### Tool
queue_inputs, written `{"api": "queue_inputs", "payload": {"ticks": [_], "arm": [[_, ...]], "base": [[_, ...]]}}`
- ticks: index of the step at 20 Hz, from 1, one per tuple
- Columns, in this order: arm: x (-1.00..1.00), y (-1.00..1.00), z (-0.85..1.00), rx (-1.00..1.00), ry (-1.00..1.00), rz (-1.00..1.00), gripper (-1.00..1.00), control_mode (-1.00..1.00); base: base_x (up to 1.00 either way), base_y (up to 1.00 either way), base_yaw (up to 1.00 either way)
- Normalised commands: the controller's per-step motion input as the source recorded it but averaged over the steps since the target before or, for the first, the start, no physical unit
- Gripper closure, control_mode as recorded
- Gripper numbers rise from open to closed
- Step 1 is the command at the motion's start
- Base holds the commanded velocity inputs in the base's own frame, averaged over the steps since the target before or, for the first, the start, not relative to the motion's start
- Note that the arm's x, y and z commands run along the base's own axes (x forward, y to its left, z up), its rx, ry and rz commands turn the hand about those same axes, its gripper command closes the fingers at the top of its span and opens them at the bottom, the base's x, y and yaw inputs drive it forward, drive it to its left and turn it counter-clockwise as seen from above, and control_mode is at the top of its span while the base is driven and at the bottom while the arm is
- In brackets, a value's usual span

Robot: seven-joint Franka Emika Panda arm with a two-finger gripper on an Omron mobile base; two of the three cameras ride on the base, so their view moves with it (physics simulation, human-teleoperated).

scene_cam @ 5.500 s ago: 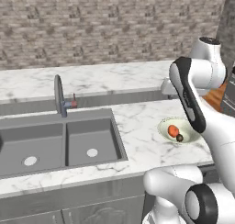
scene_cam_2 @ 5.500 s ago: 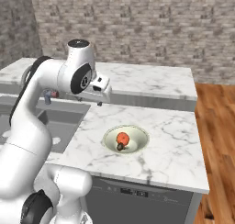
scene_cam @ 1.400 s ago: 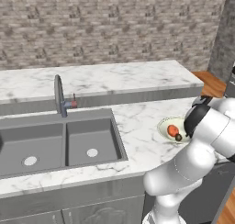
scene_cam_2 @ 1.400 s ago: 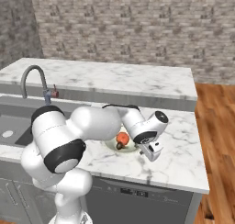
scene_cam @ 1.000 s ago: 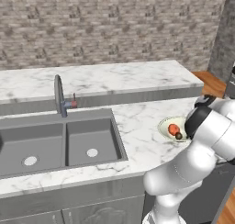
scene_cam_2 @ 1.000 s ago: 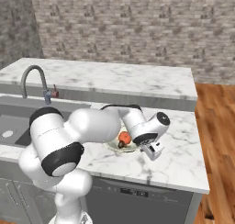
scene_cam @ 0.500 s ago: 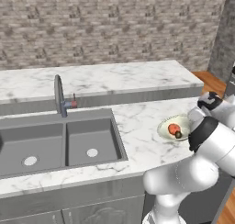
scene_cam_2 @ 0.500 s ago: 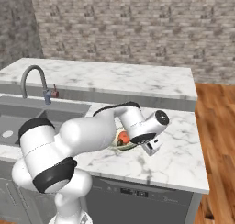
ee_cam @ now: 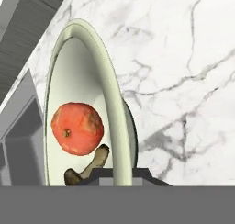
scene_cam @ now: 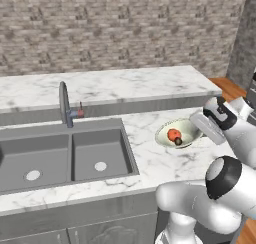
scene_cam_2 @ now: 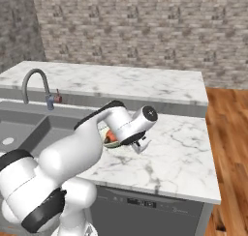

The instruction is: Dump the mushroom and squash from the bowl so the bowl can be washed. Place the bowl in the sink after clearing the leftovers.

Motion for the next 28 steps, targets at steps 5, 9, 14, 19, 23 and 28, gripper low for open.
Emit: {"api": "queue_inputs", "payload": {"ticks": [5,9,14,19,23,28], "arm": [[0.00,1.00,0.12,0.05,-0.06,0.00,1.00,-1.00],[0.07,1.00,0.05,0.04,-0.03,0.00,1.00,-1.00],[0.26,1.00,0.08,0.02,0.00,0.00,1.00,-1.00],[0.47,0.84,0.02,-0.04,0.00,-0.01,1.00,-1.00],[0.57,0.65,0.00,-0.14,0.01,-0.04,1.00,-1.00],[0.16,0.26,0.00,-0.04,0.00,0.00,1.00,-1.00]], "base": [[0.00,0.00,0.00],[0.00,0.00,0.00],[0.00,0.00,0.00],[0.00,0.00,0.00],[0.00,0.00,0.00],[0.00,0.00,0.00]]}}
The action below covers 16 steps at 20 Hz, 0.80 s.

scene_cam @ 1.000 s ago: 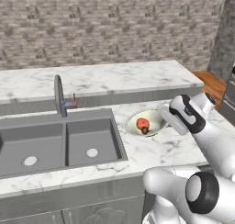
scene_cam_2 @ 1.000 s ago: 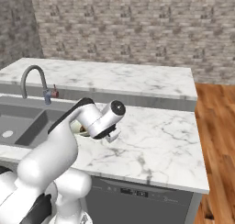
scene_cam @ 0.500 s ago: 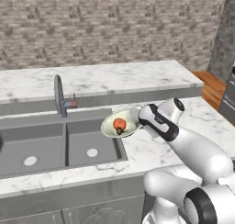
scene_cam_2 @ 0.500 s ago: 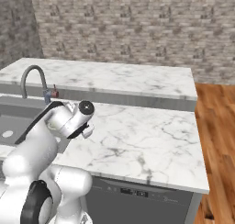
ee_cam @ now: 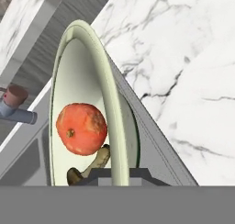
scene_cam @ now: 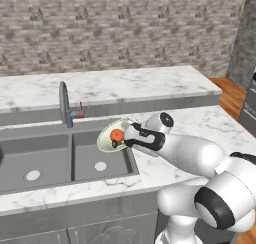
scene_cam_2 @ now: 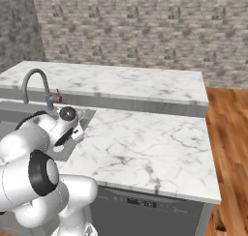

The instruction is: Dump the mushroom and squash from the bowl so the bowl can be washed. Place the bowl in the sink after clearing the leftovers.

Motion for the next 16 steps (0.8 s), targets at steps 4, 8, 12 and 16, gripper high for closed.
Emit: {"api": "queue_inputs", "payload": {"ticks": [4,8,12,16], "arm": [[0.01,0.04,0.00,-0.05,0.01,0.00,1.00,-1.00],[0.00,0.01,-0.03,-0.11,0.01,0.00,1.00,-1.00],[0.01,0.04,0.00,-0.12,0.00,0.00,1.00,-1.00],[0.00,0.09,0.00,-0.16,0.00,0.00,1.00,-1.00]], "base": [[0.00,0.00,0.00],[0.00,0.00,0.00],[0.00,0.00,0.00],[0.00,0.00,0.00]]}}
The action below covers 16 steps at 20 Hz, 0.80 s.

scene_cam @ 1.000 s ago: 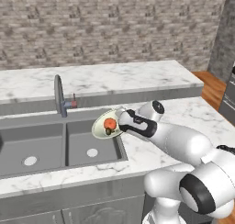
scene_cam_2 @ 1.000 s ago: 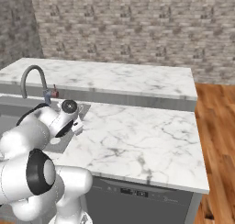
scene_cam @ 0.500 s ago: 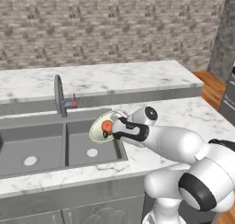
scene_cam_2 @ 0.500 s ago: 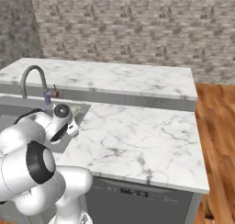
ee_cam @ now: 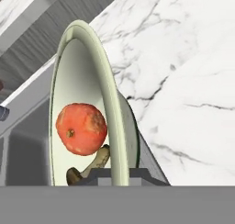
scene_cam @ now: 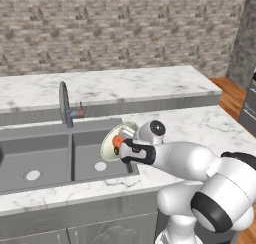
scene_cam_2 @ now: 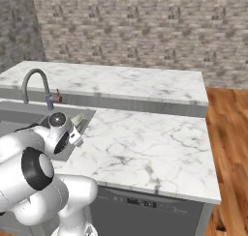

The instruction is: Dump the mushroom and squash from the bowl so the bowl can be washed. Place the bowl in the sink after clearing the leftovers.

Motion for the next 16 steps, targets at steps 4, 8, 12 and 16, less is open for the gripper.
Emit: {"api": "queue_inputs", "payload": {"ticks": [4,8,12,16], "arm": [[0.00,0.06,0.00,-0.14,0.00,0.00,1.00,-1.00],[0.04,0.04,0.00,-0.11,0.01,0.00,1.00,-1.00],[0.08,0.01,0.00,-0.05,0.02,0.00,1.00,-1.00],[0.10,0.12,0.00,-0.07,0.03,0.00,1.00,-1.00]], "base": [[0.00,0.00,0.00],[0.00,0.00,0.00],[0.00,0.00,0.00],[0.00,0.00,0.00]]}}
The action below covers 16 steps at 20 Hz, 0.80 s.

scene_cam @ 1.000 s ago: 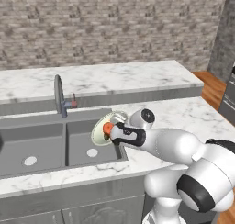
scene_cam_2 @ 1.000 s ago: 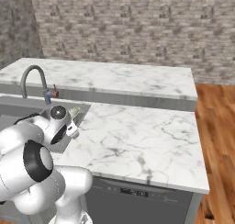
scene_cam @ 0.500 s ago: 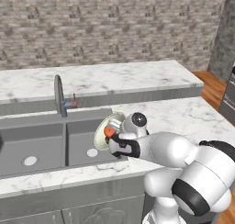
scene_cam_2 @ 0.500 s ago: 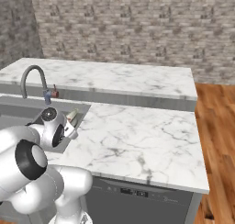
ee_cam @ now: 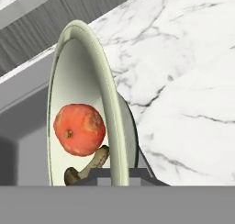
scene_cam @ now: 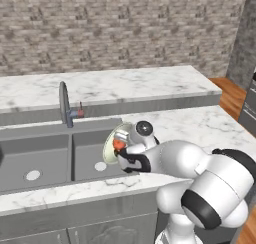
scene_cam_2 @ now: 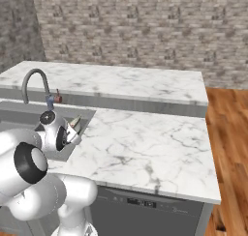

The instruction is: Dump the mushroom and squash from the bowl so the bowl can be washed. Place the bowl in the sink after clearing the leftovers.

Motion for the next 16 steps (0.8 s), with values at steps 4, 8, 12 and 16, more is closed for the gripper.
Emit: {"api": "queue_inputs", "payload": {"ticks": [4,8,12,16], "arm": [[0.06,0.19,0.00,-0.17,0.05,0.00,1.00,-1.00],[0.05,0.12,0.03,-0.16,0.03,0.00,1.00,-1.00],[0.05,0.13,0.16,-0.14,0.01,0.00,1.00,-1.00],[0.00,0.03,0.14,-0.12,0.03,-0.01,1.00,-1.00]], "base": [[0.00,0.00,0.00],[0.00,0.00,0.00],[0.00,0.00,0.00],[0.00,0.00,0.00]]}}
